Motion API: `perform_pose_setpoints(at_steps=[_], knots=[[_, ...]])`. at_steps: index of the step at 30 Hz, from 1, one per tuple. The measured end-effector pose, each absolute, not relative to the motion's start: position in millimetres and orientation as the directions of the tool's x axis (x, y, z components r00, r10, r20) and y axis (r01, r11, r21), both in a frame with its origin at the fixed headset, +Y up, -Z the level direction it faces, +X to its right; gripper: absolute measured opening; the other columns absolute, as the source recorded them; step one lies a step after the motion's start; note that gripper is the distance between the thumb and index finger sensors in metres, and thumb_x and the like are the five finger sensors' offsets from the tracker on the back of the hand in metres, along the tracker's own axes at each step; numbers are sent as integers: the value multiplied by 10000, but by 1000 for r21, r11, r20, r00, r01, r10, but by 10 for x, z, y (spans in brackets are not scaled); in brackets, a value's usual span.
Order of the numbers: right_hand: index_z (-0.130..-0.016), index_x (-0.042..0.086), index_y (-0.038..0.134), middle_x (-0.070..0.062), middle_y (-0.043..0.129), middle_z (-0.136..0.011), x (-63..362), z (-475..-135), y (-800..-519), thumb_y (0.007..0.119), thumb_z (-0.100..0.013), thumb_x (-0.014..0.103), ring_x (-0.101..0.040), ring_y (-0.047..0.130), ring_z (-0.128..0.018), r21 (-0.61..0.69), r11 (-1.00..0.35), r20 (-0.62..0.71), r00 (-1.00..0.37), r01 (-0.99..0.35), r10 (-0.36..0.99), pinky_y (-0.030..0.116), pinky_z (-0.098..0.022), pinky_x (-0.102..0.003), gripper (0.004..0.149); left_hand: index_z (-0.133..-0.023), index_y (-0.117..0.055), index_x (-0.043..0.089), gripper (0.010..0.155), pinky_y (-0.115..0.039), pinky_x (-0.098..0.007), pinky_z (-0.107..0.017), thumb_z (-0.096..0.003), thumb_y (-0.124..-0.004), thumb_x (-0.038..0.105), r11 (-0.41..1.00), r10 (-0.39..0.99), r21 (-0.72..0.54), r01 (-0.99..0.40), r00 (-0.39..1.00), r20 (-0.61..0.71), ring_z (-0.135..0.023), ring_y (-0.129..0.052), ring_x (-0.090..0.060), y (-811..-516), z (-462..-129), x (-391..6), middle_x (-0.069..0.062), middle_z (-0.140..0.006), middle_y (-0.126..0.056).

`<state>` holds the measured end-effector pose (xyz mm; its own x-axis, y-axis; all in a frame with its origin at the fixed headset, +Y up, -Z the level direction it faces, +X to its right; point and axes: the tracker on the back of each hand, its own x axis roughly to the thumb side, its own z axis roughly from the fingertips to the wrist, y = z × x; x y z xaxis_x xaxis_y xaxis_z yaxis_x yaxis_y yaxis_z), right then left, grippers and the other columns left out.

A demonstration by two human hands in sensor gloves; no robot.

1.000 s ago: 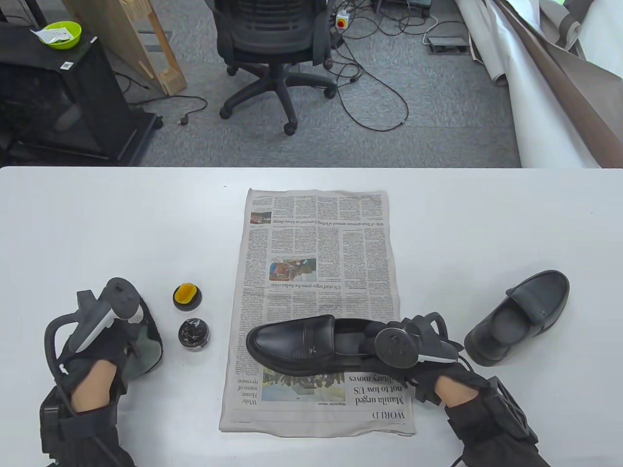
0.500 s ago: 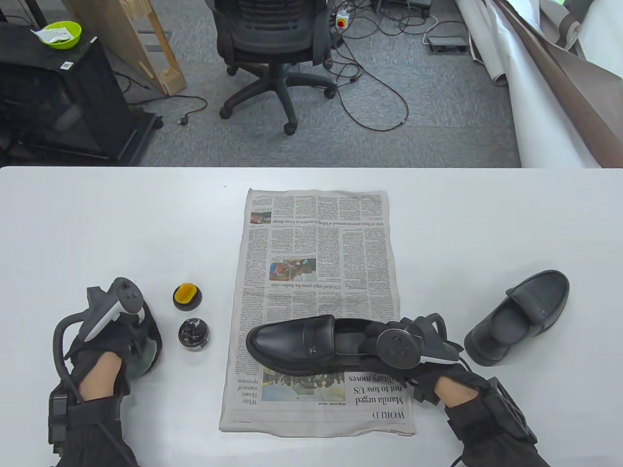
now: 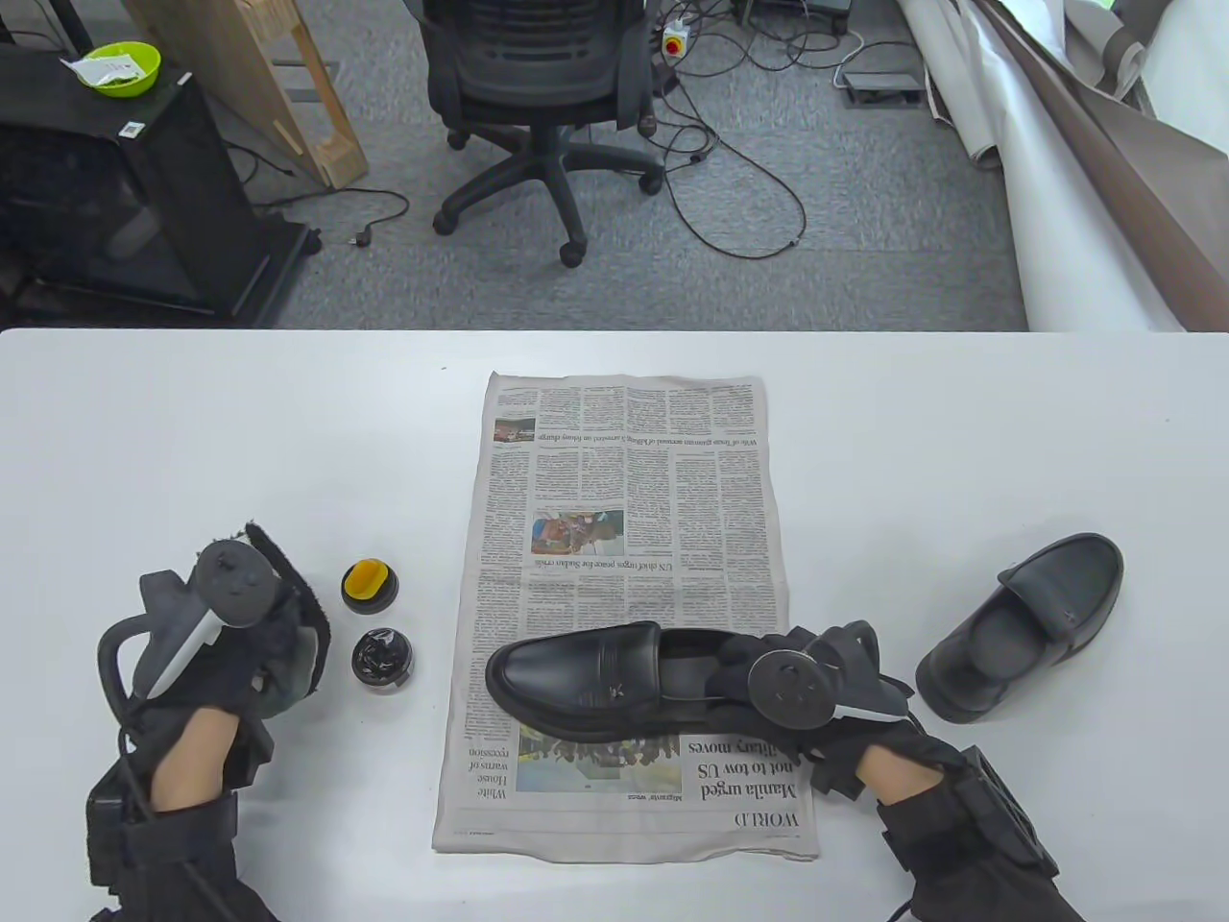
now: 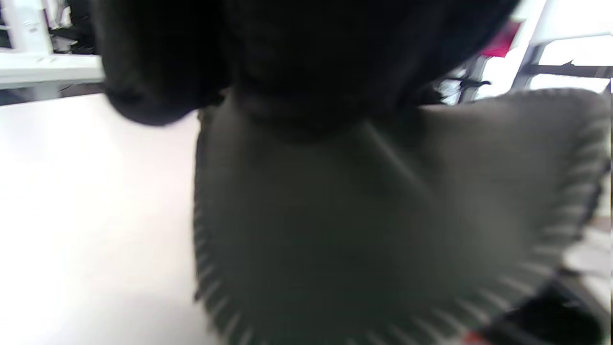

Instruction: Dip and apply built-in sponge shoe polish on shoes

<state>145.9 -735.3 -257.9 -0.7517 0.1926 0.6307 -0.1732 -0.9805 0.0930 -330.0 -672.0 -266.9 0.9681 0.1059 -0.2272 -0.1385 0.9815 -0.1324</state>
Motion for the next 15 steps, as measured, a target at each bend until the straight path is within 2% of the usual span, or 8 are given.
perform_pose_setpoints(at_steps=[3,7,11,15], knots=[[-674,348,924,25,826,-808,1463,-2588,-7354,822,-334,531,-254,959,-349,102,-977,625,-752,-187,209,826,-480,-479,400,-864,-763,334,424,-925,-345,-374,-463,-875,411,991,99,-78,-108,989,-108,-179,-1000,-26,-6621,-2613,-2933,5,-683,-976],[-652,337,941,22,848,-787,1457,-2606,-7353,834,-325,540,-220,958,-282,113,-975,627,-747,-192,220,855,-437,-446,399,-854,-778,334,438,-918,-358,-389,-446,-893,444,979,195,-80,-189,977,87,-190,-1000,-34,-6619,-2579,-2406,14,-661,-977],[-638,326,947,20,856,-774,1455,-2612,-7356,840,-321,542,-213,958,-264,119,-973,626,-745,-198,228,861,-425,-440,398,-842,-796,330,445,-919,-358,-382,-429,-904,456,968,250,-81,-239,947,204,-170,-992,-33,-6647,-2550,-1915,21,-627,-985],[-626,308,949,12,855,-750,1454,-2612,-7360,841,-322,540,-218,955,-269,122,-971,620,-748,-207,237,856,-431,-447,397,-834,-801,326,451,-922,-356,-370,-418,-909,464,957,286,-139,-257,916,280,-150,-985,-26,-6710,-2570,-1353,24,-603,-989]])
